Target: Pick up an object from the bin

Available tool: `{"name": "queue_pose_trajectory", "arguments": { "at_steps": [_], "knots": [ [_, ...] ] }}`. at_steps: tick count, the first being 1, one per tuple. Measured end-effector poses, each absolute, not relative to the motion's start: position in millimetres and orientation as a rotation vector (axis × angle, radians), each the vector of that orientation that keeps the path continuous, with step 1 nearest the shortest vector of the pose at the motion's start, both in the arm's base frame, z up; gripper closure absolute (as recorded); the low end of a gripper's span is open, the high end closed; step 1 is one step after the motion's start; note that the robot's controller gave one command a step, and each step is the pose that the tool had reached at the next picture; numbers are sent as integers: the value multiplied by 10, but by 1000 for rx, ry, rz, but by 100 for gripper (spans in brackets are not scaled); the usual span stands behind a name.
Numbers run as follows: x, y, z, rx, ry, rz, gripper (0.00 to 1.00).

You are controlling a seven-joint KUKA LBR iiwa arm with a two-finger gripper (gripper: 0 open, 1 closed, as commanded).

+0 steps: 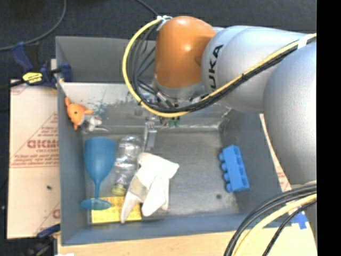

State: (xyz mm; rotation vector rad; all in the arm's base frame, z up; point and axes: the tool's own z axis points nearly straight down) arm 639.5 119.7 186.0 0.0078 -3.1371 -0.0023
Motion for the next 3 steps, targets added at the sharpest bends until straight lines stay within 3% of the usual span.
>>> {"name": "queue_pose_trajectory", "arguments": {
  "at_steps": [1,2,3],
  "knots": [
    [6403,1191,1907,4,-3143,-3,0],
    [6402,1488,970,116,-3140,-4,0],
    [6405,1458,1085,131,-3147,-4,0]
  ]
}}
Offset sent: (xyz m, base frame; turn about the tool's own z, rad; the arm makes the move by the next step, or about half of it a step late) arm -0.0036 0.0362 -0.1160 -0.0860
